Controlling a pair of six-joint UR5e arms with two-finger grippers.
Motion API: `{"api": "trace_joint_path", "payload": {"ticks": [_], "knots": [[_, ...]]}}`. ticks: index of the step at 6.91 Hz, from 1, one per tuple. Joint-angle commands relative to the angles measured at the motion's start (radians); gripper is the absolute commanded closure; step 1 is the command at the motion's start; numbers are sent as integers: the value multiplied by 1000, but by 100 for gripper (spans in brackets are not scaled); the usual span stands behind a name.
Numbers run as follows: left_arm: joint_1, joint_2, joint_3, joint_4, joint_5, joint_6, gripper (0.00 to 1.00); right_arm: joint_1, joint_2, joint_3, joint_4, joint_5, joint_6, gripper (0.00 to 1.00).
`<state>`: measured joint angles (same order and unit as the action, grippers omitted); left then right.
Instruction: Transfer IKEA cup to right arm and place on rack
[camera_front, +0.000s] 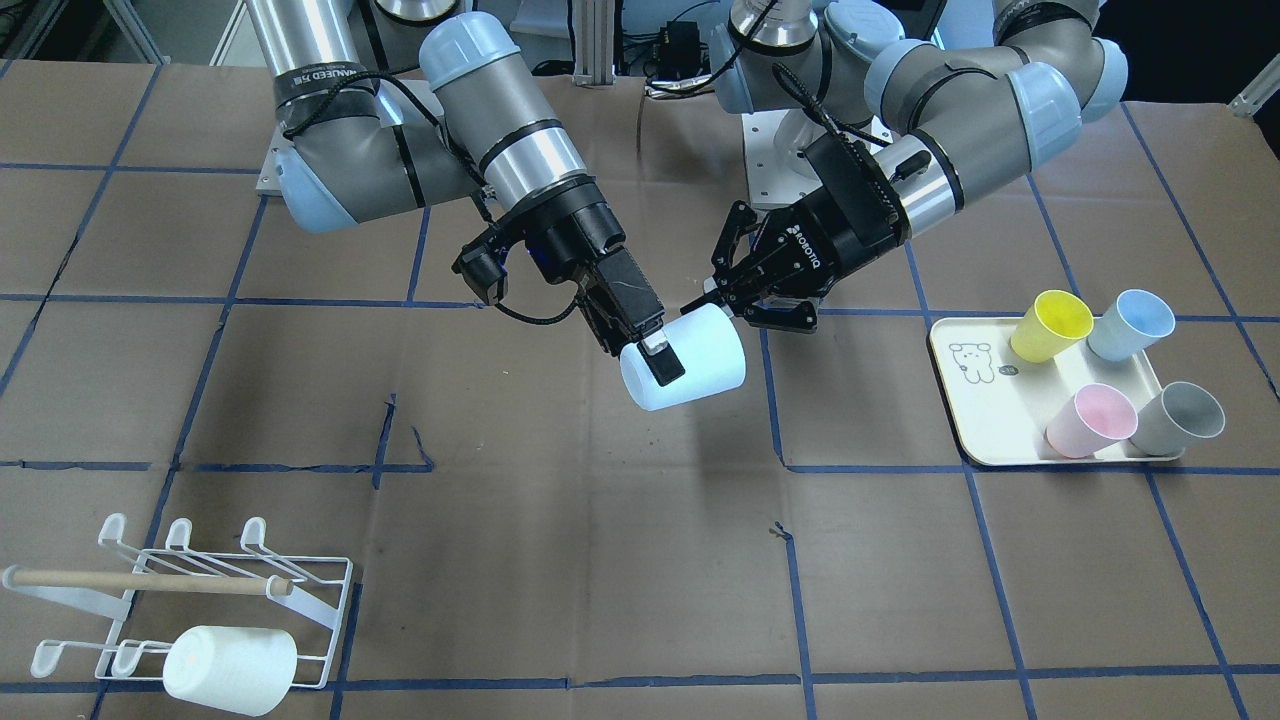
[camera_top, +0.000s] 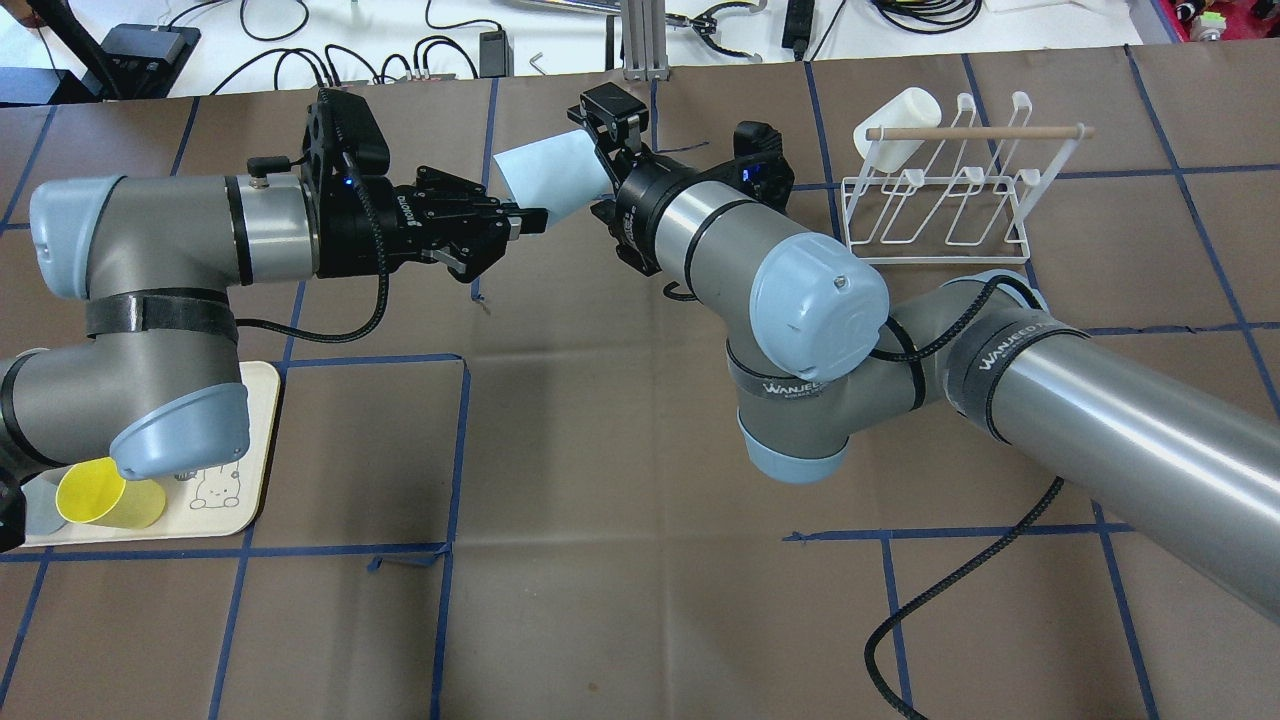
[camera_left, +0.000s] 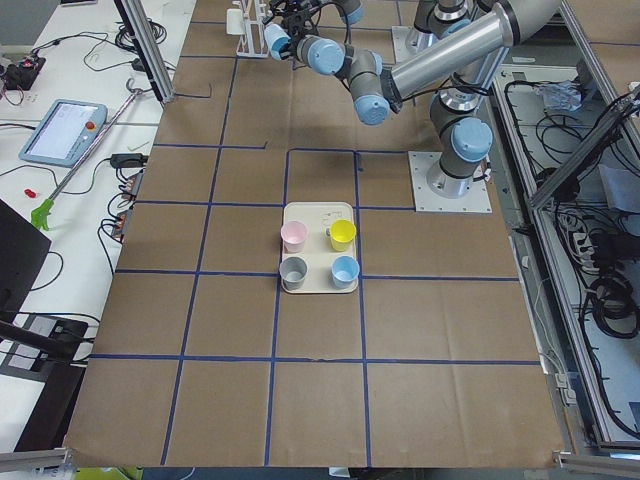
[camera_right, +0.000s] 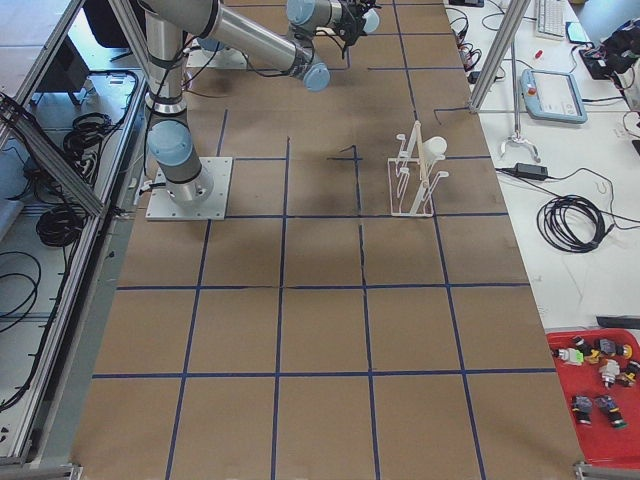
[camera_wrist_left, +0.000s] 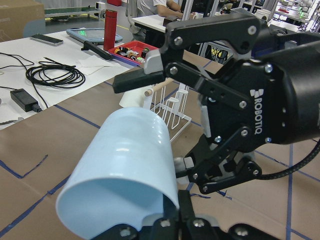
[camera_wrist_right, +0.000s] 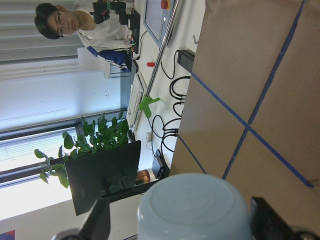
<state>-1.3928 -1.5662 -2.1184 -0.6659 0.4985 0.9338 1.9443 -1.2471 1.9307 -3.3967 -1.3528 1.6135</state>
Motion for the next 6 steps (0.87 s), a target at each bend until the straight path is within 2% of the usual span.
{"api": "trace_joint_path", "payload": {"ticks": [1, 5, 6], "knots": [[0, 0, 0, 0, 0, 0, 99, 5, 9, -7, 2, 0, 0, 3], [0, 5, 0, -1, -2, -3, 99, 4, 9, -2, 4, 4, 3, 7], [0, 6, 0, -1, -2, -4, 99, 4, 9, -2, 4, 7, 0, 18]]}}
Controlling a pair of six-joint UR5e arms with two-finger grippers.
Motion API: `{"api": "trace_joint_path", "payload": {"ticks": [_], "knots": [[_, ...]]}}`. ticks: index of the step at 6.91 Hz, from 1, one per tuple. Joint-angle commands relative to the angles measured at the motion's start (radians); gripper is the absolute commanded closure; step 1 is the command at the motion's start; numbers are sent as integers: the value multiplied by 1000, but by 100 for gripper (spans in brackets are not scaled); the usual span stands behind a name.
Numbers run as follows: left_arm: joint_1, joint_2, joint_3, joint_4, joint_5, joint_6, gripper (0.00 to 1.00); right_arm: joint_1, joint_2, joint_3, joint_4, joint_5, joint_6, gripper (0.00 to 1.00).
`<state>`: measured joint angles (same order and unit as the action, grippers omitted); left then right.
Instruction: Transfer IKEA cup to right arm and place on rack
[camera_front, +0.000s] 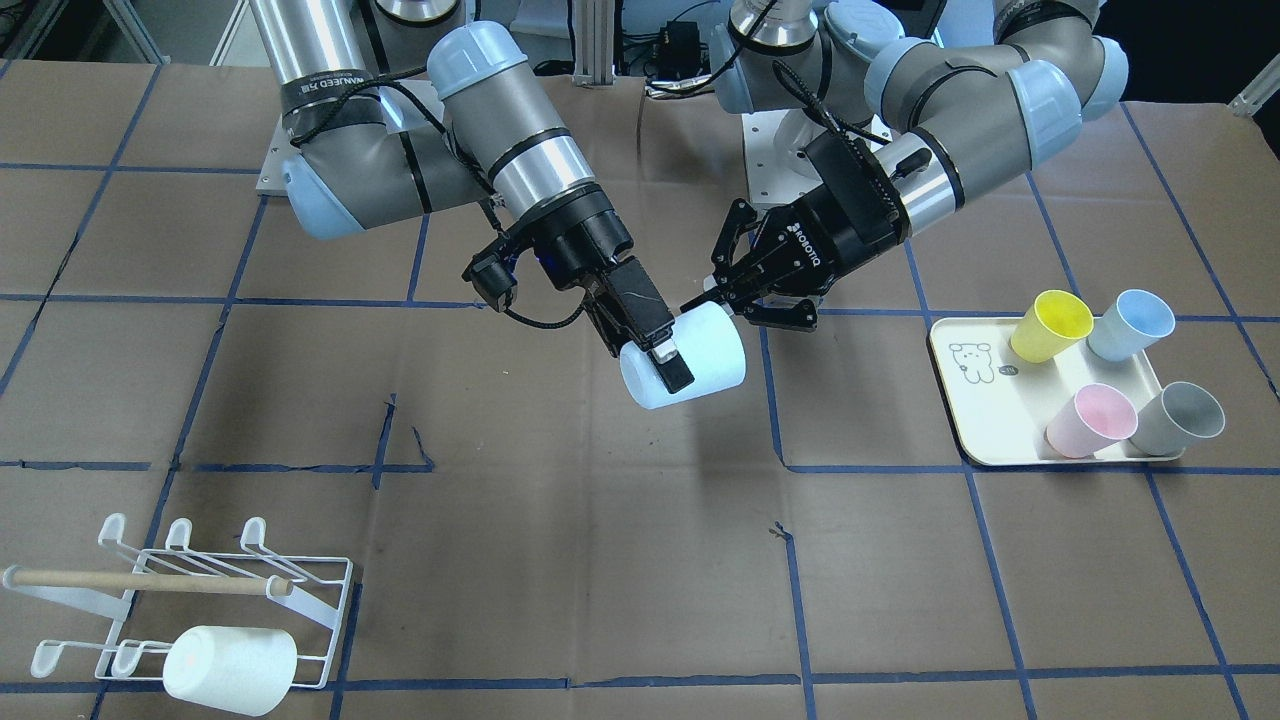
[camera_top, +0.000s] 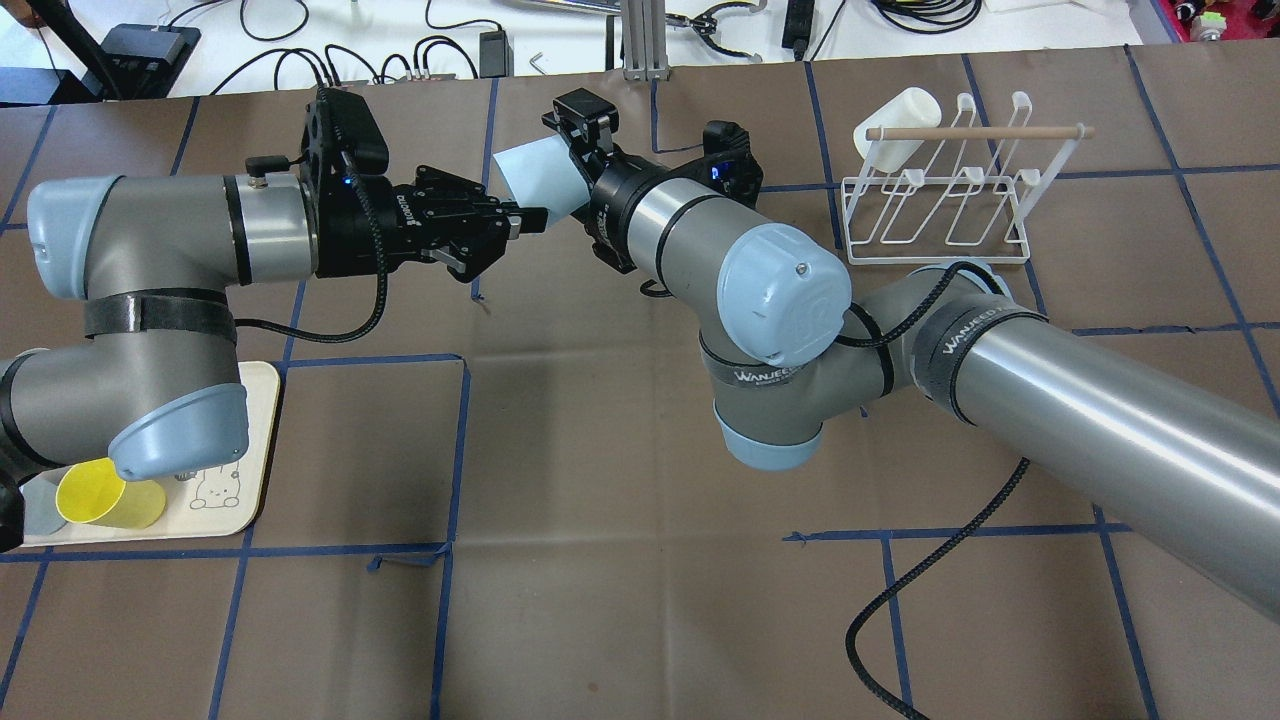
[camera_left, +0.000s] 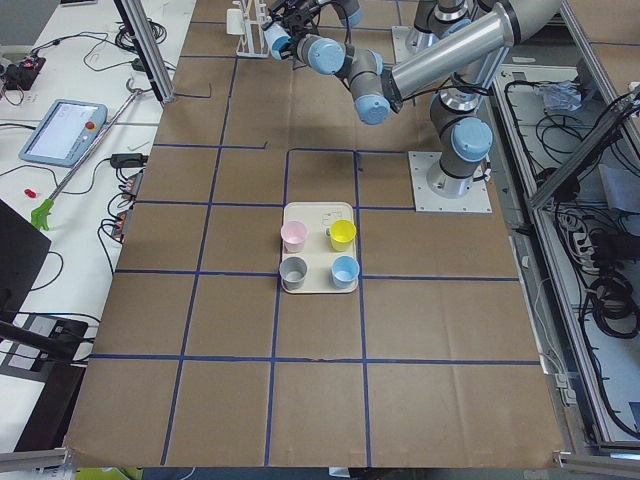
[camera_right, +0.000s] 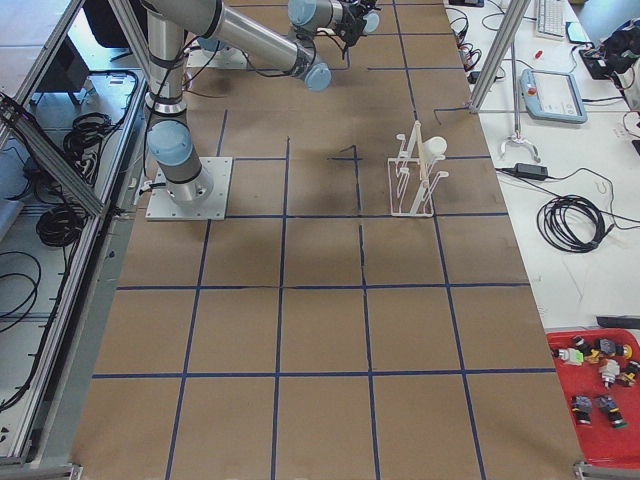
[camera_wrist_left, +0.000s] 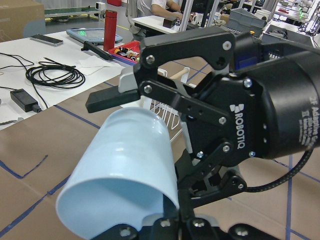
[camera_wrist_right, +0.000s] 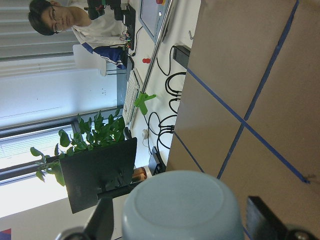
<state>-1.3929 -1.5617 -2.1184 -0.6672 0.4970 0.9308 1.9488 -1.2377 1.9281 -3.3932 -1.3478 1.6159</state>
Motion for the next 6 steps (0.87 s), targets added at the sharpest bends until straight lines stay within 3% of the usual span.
{"api": "trace_joint_path", "payload": {"ticks": [1, 3, 4, 6], "knots": [[0, 5, 0, 0, 0, -1, 98, -1, 0, -1, 2, 5, -11, 37], [0, 8, 0, 1, 2, -3, 92, -1, 0, 0, 2, 9, -10, 54], [0, 9, 2, 3, 8, -6, 79, -1, 0, 0, 2, 9, -11, 58], [0, 8, 2, 6, 5, -19, 10, -1, -2, 0, 2, 10, -11, 60]]}}
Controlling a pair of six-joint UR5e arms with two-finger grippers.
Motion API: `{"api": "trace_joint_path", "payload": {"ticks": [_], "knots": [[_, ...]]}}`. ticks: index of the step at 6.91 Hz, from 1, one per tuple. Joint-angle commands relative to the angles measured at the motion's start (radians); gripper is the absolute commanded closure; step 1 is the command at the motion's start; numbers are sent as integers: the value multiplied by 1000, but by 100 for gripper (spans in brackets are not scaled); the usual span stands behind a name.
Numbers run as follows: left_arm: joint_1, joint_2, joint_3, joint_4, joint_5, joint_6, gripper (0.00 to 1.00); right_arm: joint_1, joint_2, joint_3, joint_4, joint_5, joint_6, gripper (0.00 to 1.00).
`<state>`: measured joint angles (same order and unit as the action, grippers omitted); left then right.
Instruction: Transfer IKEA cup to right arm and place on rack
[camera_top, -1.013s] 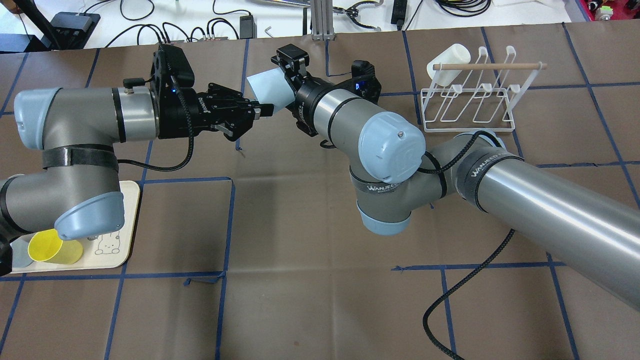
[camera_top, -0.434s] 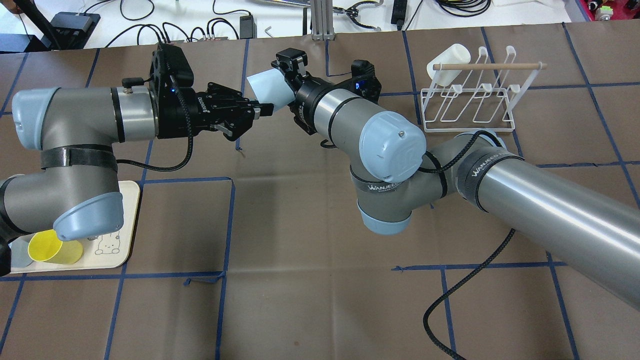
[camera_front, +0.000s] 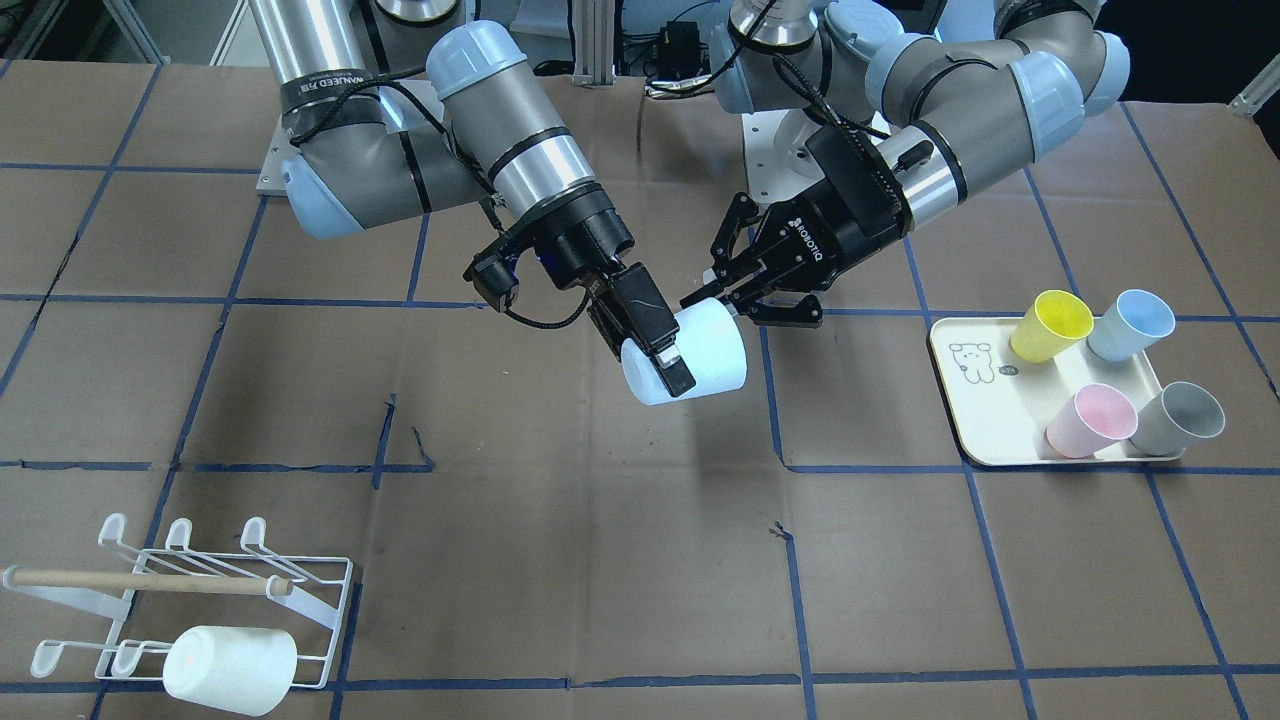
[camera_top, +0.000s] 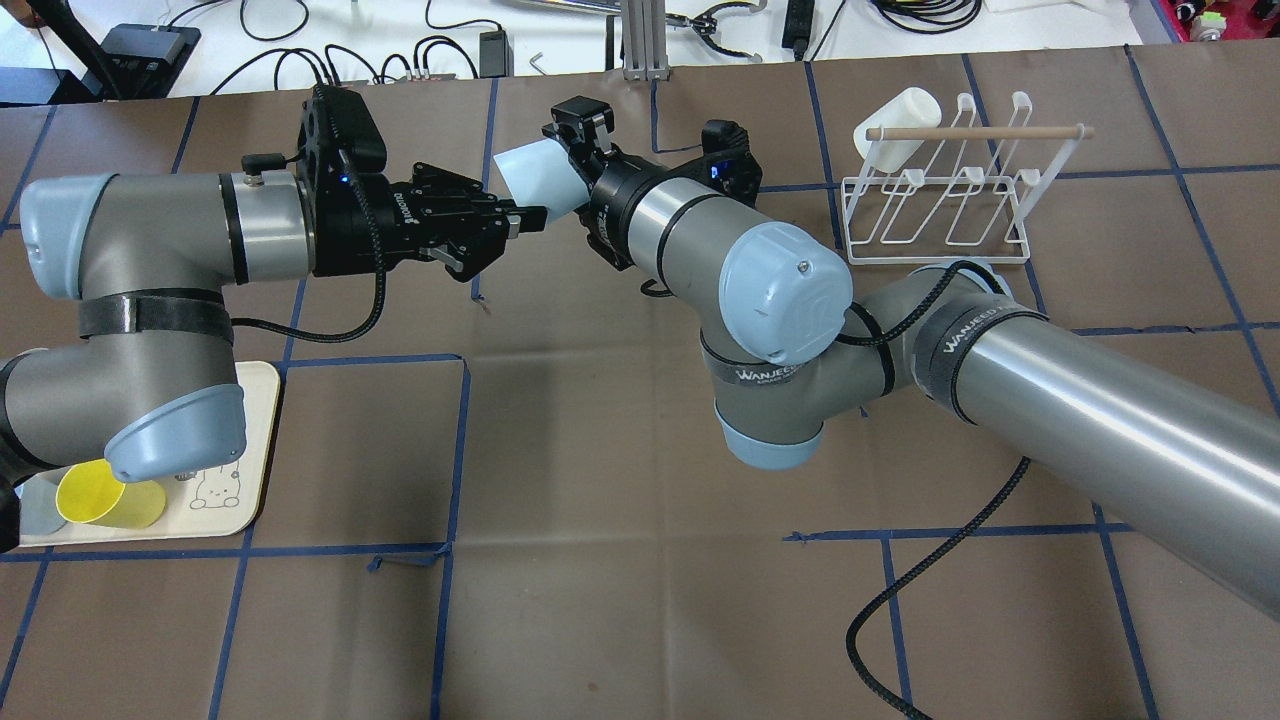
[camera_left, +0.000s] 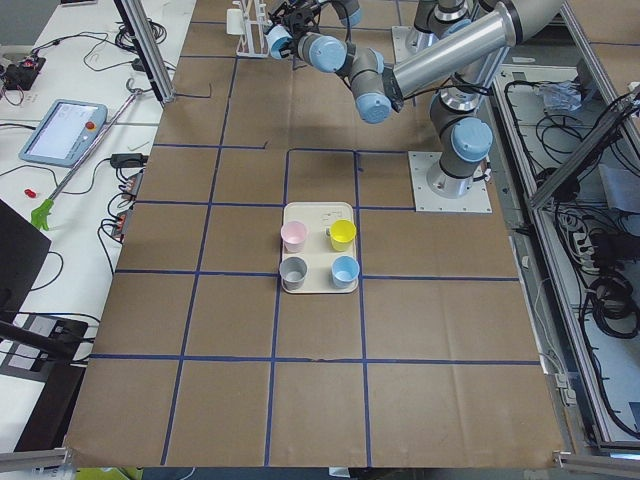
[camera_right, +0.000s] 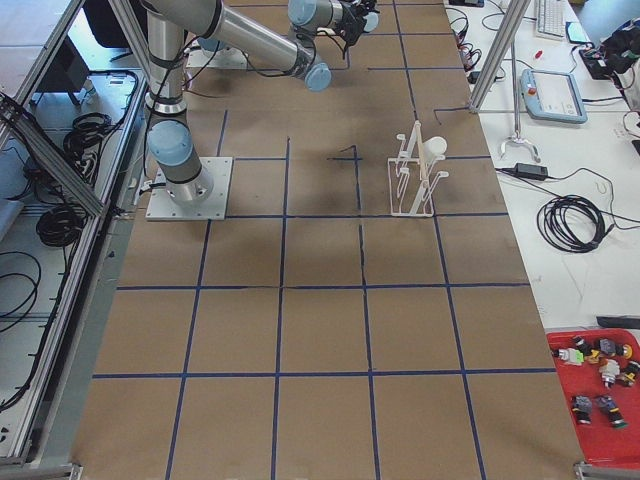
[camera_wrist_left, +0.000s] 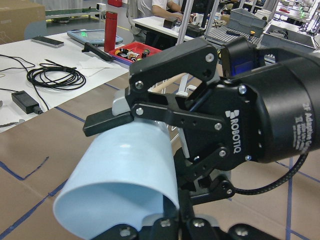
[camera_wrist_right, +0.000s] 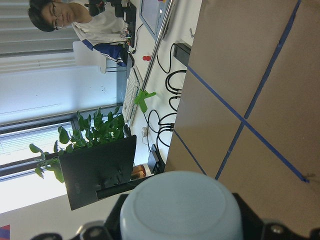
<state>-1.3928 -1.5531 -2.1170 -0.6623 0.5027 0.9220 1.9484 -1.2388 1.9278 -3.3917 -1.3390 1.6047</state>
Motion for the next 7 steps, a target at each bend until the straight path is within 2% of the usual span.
{"api": "trace_joint_path", "payload": {"ticks": [1, 3, 5, 6, 7], "knots": [[0, 4, 2, 1, -3, -65, 1, 0, -2, 0, 6, 1, 1, 60], [3, 7, 3, 1, 2, -72, 1, 0, 1, -3, 18, 3, 0, 64], [64, 59, -4, -20, 26, -74, 1, -38, 5, -9, 21, 4, -12, 77], [119, 109, -6, -81, 119, -75, 1, -104, 1, -12, 18, 23, -98, 83], [165, 190, -4, -221, 182, -74, 1, -179, -2, -10, 6, 91, -206, 88]]}}
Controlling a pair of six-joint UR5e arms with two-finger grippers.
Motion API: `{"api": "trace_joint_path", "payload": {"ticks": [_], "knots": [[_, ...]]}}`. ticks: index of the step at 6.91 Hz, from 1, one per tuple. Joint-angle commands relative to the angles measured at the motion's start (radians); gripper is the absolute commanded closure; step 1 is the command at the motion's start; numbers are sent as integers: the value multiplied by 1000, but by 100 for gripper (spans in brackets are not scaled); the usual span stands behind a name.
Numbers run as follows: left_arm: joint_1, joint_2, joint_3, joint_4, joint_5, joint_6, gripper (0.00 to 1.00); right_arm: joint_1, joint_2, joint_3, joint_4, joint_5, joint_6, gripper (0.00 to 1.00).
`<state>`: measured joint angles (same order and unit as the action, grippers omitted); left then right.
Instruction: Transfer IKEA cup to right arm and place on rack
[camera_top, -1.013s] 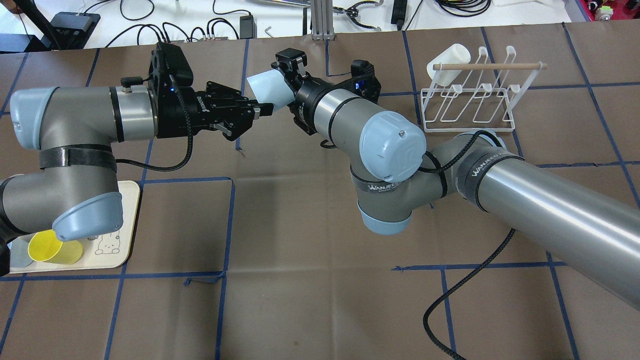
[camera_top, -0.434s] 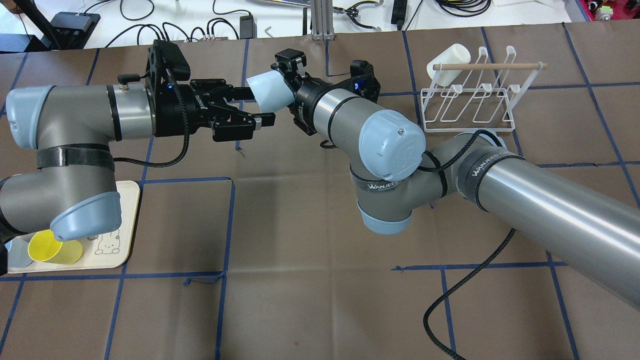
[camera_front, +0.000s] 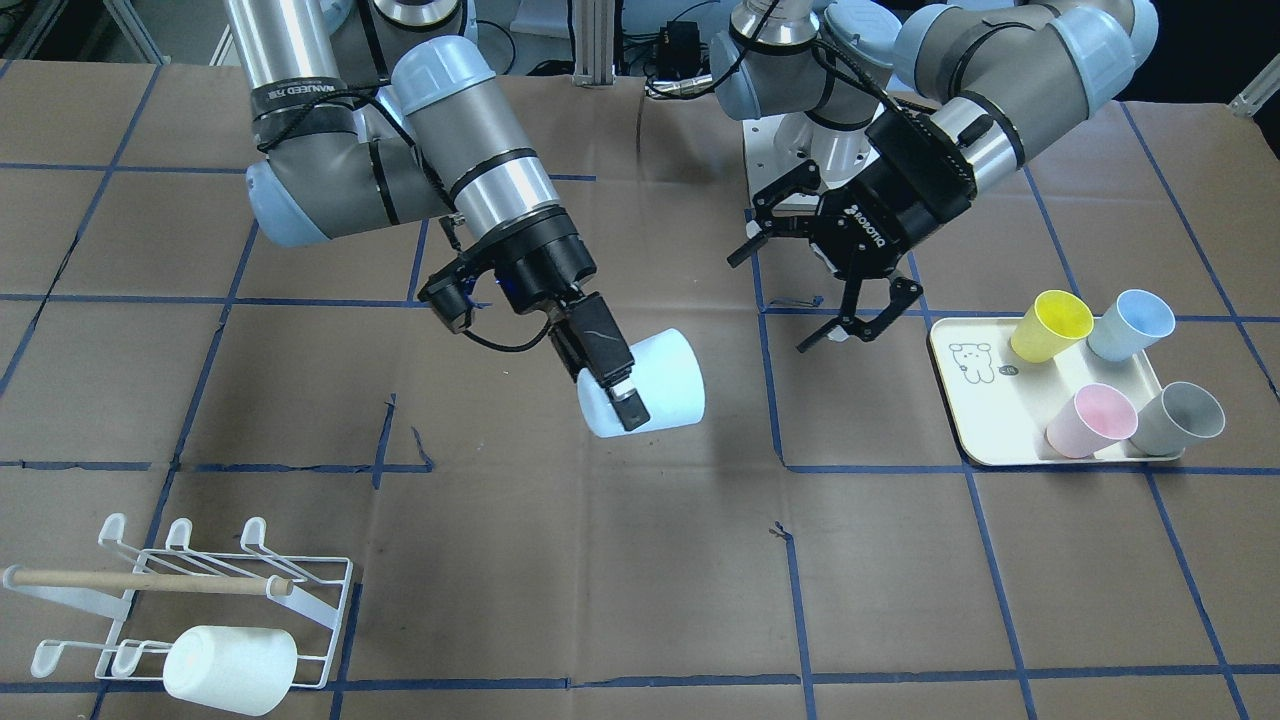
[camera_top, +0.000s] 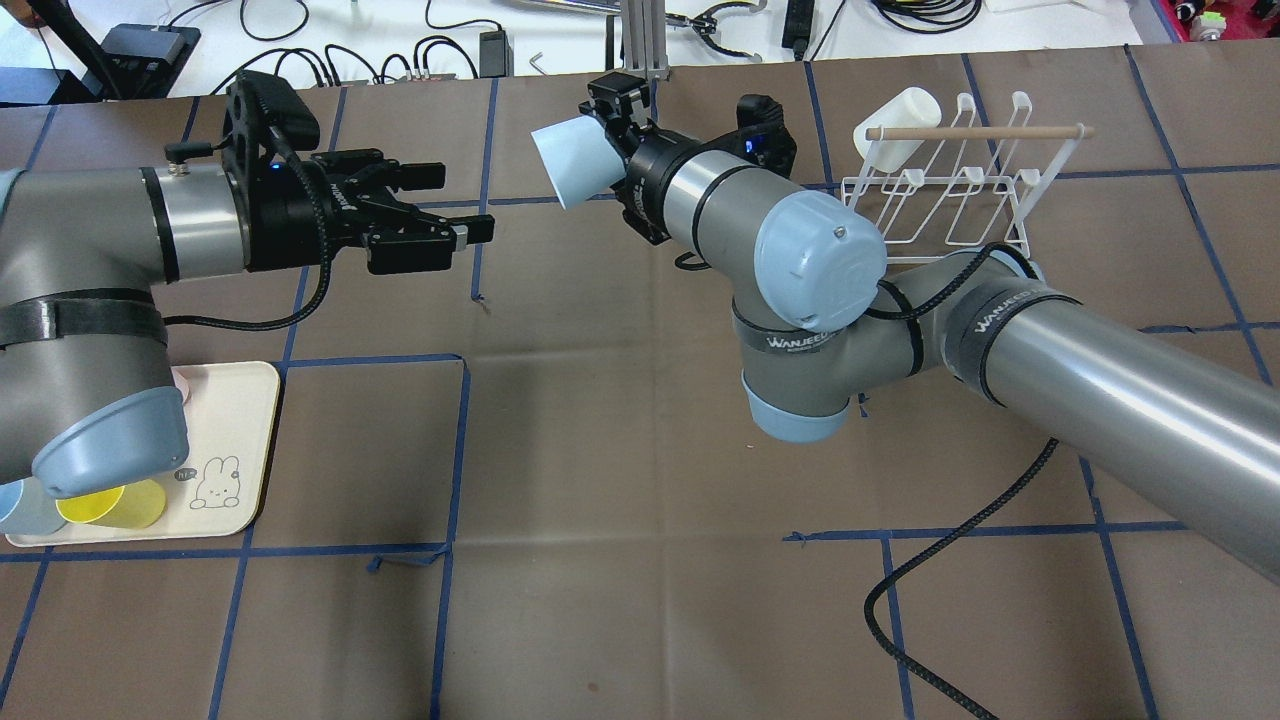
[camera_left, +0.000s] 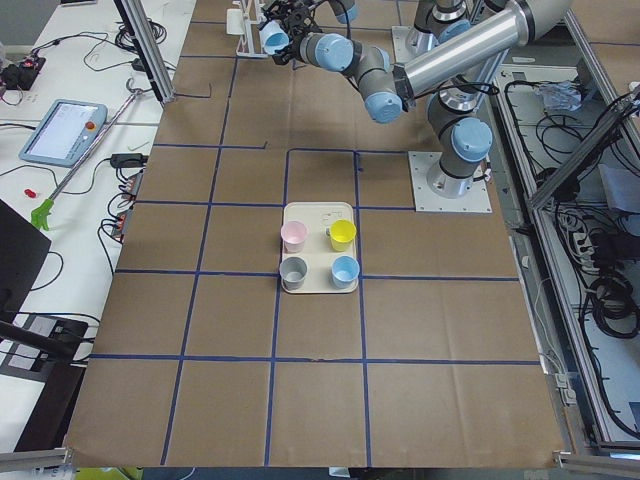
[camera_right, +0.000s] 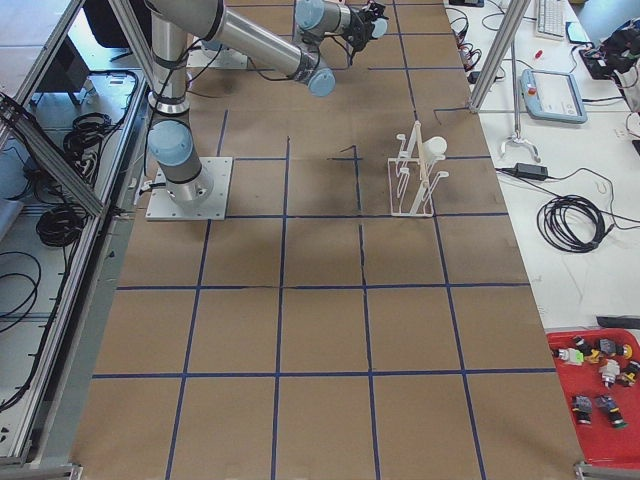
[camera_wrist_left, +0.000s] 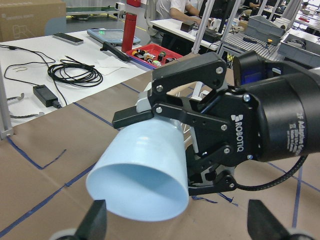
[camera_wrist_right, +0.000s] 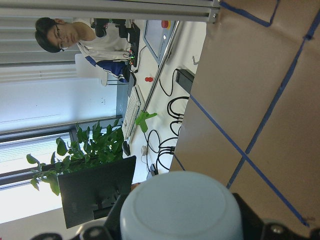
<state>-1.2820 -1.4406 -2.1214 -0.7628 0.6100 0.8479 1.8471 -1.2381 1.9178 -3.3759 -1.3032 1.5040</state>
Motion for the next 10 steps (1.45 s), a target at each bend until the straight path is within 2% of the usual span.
{"api": "trace_joint_path", "payload": {"ticks": [1, 2, 4, 5, 7, 8, 9, 10], "knots": [[81, 180, 9, -264, 234, 0, 1, -145, -6, 0, -7, 100, -252, 91], [81, 239, 20, -373, 323, -4, 1, -193, -8, -2, -5, 101, -400, 91], [84, 192, 114, -426, 474, -82, 1, -282, -8, -22, 6, 99, -708, 91], [84, 131, 176, -452, 484, -101, 1, -326, -8, -29, 6, 98, -889, 91], [73, -30, 390, -557, 614, -189, 1, -438, 2, -32, 7, 91, -1281, 92], [61, -103, 508, -625, 675, -264, 1, -489, 21, -51, 7, 93, -1391, 92], [6, -182, 615, -671, 765, -368, 1, -502, 88, -101, 4, 88, -1517, 92], [-75, -240, 671, -667, 910, -430, 1, -512, 142, -161, 3, 81, -1571, 92]]}}
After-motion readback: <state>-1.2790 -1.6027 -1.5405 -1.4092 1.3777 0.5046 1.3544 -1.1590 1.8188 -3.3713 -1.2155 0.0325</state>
